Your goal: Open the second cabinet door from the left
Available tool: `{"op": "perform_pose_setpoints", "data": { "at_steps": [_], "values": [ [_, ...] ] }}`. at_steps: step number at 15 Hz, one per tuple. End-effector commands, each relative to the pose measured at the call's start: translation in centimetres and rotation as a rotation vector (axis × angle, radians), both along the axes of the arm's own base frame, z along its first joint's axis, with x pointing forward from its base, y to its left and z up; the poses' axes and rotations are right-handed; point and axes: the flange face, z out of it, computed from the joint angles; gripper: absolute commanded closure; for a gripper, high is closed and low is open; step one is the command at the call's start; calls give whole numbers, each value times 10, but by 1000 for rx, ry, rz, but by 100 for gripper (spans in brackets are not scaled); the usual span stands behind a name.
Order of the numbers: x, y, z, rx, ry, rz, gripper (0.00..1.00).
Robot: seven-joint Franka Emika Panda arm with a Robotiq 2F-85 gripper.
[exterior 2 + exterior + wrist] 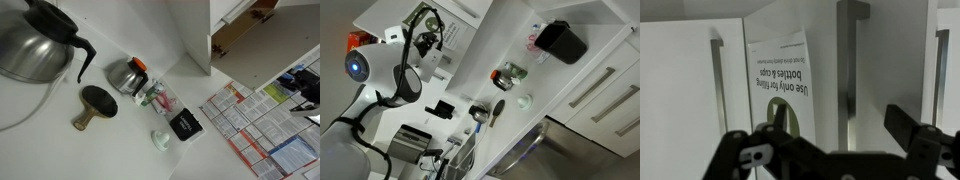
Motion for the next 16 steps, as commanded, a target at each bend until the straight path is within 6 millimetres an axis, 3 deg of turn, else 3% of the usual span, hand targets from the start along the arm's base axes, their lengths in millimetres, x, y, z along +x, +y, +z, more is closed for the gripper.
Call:
{"op": "perform_pose_setpoints", "data": {
  "at_steps": [1, 4, 11, 14, 16],
  "values": [
    [-61, 1, 34, 102, -21, 56, 0],
    [-64, -7, 31, 116, -49, 58, 0],
    [-64, -5, 32, 81, -51, 98, 0],
    [-59, 18, 32, 53, -3, 120, 0],
    [-73, 42, 47, 79, 20, 190, 0]
  ]
}}
